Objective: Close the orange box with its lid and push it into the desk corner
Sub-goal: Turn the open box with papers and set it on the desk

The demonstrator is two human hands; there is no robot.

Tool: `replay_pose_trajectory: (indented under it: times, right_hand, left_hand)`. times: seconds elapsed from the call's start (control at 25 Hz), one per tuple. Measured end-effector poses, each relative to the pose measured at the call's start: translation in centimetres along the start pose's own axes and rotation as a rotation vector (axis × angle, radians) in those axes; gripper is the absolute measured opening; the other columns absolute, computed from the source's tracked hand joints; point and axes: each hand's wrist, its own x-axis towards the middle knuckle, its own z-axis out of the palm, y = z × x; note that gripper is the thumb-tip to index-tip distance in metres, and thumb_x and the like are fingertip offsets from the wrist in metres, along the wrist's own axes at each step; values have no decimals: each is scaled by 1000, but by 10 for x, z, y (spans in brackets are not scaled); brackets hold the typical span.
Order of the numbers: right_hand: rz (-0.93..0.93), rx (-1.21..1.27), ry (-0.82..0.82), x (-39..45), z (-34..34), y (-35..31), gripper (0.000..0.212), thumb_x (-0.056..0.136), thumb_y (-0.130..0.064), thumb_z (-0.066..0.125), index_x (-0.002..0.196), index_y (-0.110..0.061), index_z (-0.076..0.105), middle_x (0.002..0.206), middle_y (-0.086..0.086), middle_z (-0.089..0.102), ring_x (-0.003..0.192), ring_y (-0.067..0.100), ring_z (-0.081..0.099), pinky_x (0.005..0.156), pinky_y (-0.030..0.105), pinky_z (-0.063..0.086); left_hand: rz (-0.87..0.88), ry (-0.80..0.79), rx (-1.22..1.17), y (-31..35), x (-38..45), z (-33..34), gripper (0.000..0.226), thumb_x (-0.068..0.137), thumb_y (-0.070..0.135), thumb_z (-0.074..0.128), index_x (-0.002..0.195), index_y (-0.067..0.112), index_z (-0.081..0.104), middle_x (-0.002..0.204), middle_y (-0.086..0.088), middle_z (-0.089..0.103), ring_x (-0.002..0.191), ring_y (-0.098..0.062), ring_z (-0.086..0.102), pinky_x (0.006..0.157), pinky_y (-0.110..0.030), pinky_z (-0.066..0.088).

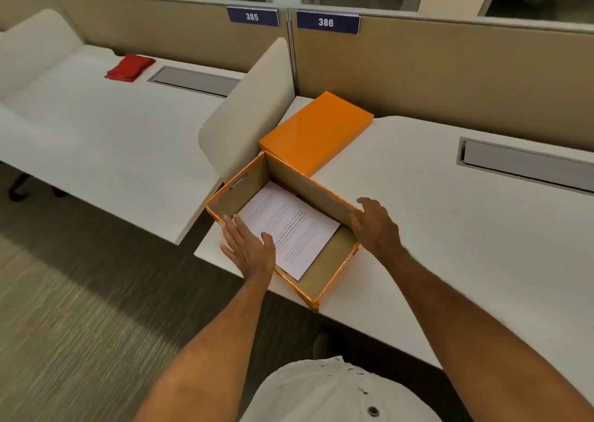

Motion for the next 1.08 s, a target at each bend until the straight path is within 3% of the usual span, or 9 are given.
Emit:
replay_pose_trajectory:
  times: [0.08, 0.16, 0.32, 0.44, 0.64, 0.88, 1.08]
  right_hand:
    - [40, 15, -4, 4, 0, -2, 42, 101, -35, 53, 138, -16, 52, 136, 9, 59, 122, 30, 59, 91, 44, 51]
    - [69, 3, -17, 5, 3, 0, 34, 104, -34, 48, 131, -15, 57, 125, 9, 64, 112, 31, 64, 87, 42, 51]
    - [95, -20, -5, 5, 14, 8, 30, 107, -28, 39, 117, -13, 63, 105, 10, 70, 96, 33, 68, 78, 41, 53]
    - [106, -18, 23, 6, 17, 13, 28, 107, -23, 41, 117, -12, 65, 100, 9, 72, 90, 32, 68, 74, 39, 53]
    - [143, 35, 99, -4, 11, 28, 27, 107, -21, 42, 114, -11, 66, 98, 9, 72, 86, 32, 67, 74, 41, 55]
    - [248, 89, 239, -25, -19, 60, 27, 107, -26, 43, 109, -10, 65, 92, 4, 69, 76, 22, 61, 67, 29, 44]
    - [443, 97, 307, -59, -54, 102, 27, 102, -32, 43, 91, -18, 64, 82, -2, 64, 72, 24, 61, 59, 30, 40]
  left_hand:
    - [-149, -7, -203, 0, 1, 1, 90, 100, 31, 59, 164, 16, -2, 174, -7, -6, 158, -36, 17, 125, -56, 28]
    - [-284, -56, -376, 3, -1, 1, 86, 103, 24, 56, 164, 19, -4, 174, -5, -2, 146, -39, 41, 110, -50, 46]
    - [-432, -20, -634, 6, 0, 1, 65, 107, 12, 46, 161, 30, 14, 156, -9, 41, 123, -28, 61, 94, -47, 59]
    - [-444, -13, -716, 8, 1, 3, 59, 107, 12, 47, 157, 31, 23, 143, -8, 55, 115, -24, 67, 89, -45, 64]
    - [-364, -22, -773, 24, 3, 5, 58, 108, 16, 48, 157, 33, 24, 141, -7, 57, 114, -24, 69, 84, -42, 66]
    - [-162, -111, -767, 81, 17, 16, 54, 106, 16, 53, 155, 27, 33, 145, -9, 57, 121, -27, 67, 81, -35, 64]
    - [-14, -264, -652, 144, 14, 53, 58, 105, 3, 49, 157, 22, 33, 154, -13, 50, 139, -34, 54, 106, -55, 54]
